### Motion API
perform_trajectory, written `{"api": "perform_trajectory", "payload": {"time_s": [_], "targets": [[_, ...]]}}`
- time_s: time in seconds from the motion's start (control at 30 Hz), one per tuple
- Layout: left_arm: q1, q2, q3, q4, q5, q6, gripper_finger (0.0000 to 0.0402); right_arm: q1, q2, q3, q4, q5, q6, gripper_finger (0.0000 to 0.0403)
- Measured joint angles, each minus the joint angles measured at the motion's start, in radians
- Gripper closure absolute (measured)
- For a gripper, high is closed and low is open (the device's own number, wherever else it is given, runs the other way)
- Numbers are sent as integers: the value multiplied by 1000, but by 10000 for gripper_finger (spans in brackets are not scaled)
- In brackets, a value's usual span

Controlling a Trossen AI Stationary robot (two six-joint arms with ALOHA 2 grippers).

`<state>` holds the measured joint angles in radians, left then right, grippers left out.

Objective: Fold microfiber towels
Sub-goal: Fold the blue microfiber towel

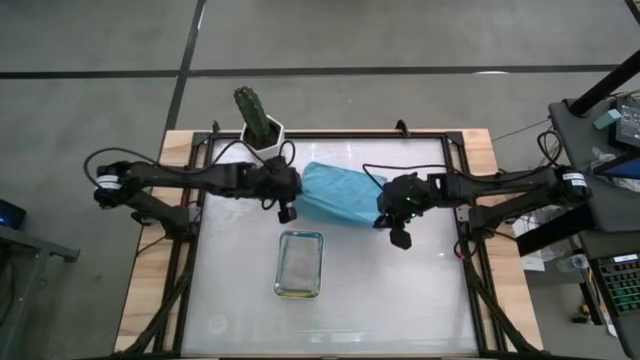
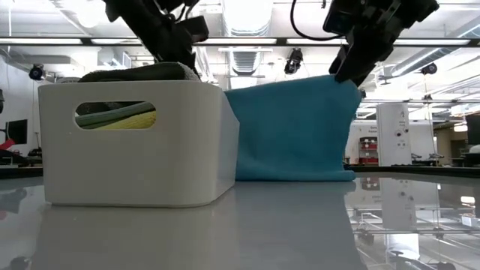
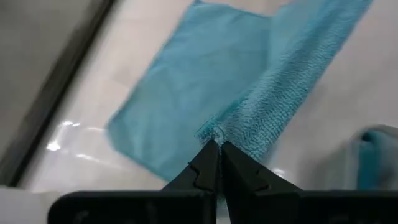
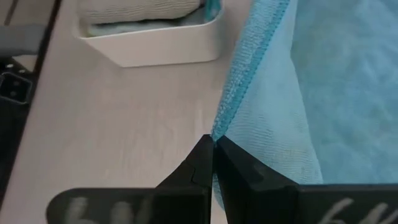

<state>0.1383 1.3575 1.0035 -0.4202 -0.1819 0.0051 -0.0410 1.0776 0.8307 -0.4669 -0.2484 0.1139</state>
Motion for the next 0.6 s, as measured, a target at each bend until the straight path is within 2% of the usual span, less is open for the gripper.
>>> {"api": "perform_trajectory", "payload": {"time_s": [0.07, 0.43, 0.6], "targets": [[6, 10, 0, 0, -34, 0, 401, -1, 4, 0, 2, 28, -1, 394], [56, 181, 2, 115, -42, 23, 401, -28, 15, -1, -1, 168, -47, 394], [101, 228, 5, 185, -45, 54, 401, -74, 69, -2, -19, 230, -69, 394]]}}
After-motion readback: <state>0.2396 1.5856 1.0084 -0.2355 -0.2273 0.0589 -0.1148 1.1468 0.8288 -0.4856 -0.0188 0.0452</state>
